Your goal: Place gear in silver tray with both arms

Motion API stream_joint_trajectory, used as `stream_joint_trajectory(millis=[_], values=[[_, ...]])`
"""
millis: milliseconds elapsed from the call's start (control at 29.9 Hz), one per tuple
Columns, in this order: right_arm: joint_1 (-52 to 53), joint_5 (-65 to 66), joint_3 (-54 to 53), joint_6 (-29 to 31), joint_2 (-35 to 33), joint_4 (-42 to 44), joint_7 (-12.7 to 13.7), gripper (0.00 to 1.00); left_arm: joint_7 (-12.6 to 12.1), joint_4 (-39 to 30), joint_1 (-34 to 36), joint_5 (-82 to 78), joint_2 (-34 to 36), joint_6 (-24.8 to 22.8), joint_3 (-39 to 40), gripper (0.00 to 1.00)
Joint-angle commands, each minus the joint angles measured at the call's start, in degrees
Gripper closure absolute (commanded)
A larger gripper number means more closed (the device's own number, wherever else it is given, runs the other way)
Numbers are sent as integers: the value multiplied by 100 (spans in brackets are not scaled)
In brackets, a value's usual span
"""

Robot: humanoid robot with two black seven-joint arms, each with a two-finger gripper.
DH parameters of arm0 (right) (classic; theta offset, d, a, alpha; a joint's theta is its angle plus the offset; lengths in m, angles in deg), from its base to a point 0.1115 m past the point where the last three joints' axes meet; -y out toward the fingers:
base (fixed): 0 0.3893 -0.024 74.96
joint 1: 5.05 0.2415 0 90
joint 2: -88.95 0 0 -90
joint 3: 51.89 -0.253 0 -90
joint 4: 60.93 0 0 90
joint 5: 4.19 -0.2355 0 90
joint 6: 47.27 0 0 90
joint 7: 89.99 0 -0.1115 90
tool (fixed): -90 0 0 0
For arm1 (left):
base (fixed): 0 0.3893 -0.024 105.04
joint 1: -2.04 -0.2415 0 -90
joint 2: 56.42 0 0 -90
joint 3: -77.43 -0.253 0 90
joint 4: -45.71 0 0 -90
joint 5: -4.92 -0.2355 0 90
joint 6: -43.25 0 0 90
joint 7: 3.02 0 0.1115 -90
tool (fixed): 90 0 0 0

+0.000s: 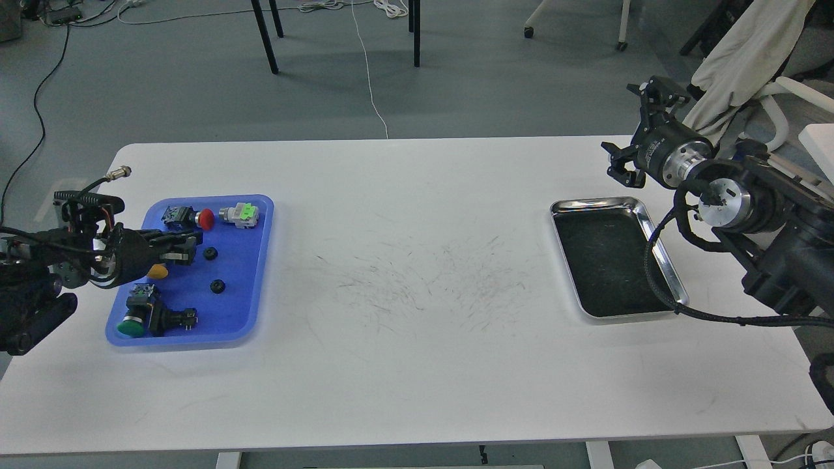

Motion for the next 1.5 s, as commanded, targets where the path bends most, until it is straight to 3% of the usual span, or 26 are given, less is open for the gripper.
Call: stream_joint_trajectory(millis=[0,201,468,1471], values=[[-1,-6,6,8,-21,-2,1,1,-1,-57,-54,5,-26,-7,-4,60],[-9,-6,6,8,-21,-10,1,1,-1,4,-37,14,-52,19,-4,50],[-9,-6,6,8,-47,-19,1,1,-1,127,-19,153,-96,37,5,45],[-89,3,6,8,-47,-19,-8,1,-1,391,-168,251,-474,142,-13,38]])
